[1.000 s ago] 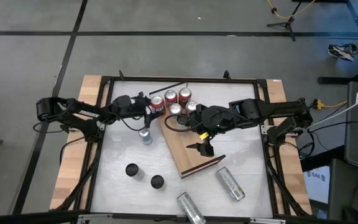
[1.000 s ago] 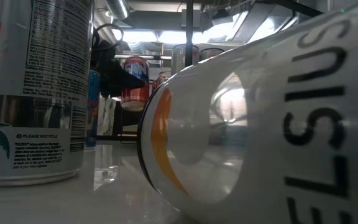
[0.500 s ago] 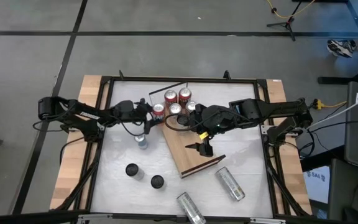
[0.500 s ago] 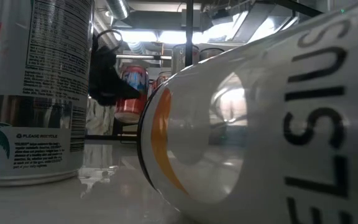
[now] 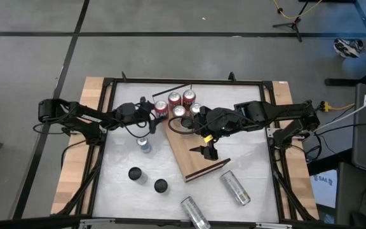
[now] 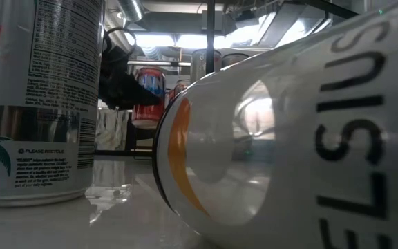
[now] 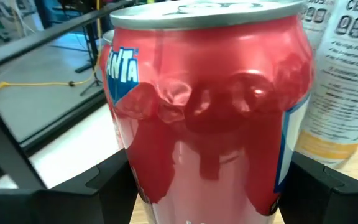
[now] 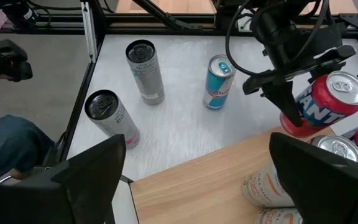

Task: Place canned beverage on shelf
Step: Align the orange soda can with the other orange soda can

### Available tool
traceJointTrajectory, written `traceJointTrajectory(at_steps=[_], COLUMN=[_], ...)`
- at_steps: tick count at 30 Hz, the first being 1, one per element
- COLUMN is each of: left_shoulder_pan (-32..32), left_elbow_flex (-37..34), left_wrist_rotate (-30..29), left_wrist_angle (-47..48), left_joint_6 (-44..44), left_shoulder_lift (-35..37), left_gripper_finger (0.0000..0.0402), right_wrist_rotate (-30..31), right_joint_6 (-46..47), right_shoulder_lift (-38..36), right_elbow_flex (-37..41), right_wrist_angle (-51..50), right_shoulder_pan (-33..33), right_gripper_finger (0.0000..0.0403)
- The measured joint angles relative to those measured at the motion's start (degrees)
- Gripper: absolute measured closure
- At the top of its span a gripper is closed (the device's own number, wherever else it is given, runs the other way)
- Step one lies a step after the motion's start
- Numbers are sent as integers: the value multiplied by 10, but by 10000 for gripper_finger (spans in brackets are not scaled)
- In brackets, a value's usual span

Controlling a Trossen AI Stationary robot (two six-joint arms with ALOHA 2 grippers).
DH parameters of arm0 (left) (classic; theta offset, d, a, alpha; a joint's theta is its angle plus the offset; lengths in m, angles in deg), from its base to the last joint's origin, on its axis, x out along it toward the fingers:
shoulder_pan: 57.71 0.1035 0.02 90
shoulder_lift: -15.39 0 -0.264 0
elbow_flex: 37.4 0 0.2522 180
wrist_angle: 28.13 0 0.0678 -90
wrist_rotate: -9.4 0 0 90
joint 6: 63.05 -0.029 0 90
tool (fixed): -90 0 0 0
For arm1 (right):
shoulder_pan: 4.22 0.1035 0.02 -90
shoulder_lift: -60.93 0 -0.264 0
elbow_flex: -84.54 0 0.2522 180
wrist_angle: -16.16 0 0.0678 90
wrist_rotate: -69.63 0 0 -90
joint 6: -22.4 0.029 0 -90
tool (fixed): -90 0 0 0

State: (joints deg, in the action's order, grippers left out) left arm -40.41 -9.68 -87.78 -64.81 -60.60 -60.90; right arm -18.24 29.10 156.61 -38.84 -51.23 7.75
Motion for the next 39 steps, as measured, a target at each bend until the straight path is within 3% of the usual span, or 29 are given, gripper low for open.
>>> traceJointTrajectory(at_steps=[10, 24, 39], left_shoulder_pan=[0, 1, 1], left_elbow_flex=[2, 2, 3], left_wrist_rotate=[-13, -18, -17], left_wrist_angle=[-4, -58, -66], left_joint_6=[-32, -27, -26], left_shoulder_lift=[-8, -86, -107], left_gripper_finger=[117, 117, 76], right_wrist_rotate=[0, 0, 0], right_joint_6=[0, 0, 0], right_shoulder_lift=[0, 0, 0], right_elbow_flex=[0, 0, 0], right_wrist_angle=[0, 0, 0], right_shoulder_pan=[0, 0, 0], right_gripper_finger=[10, 10, 10])
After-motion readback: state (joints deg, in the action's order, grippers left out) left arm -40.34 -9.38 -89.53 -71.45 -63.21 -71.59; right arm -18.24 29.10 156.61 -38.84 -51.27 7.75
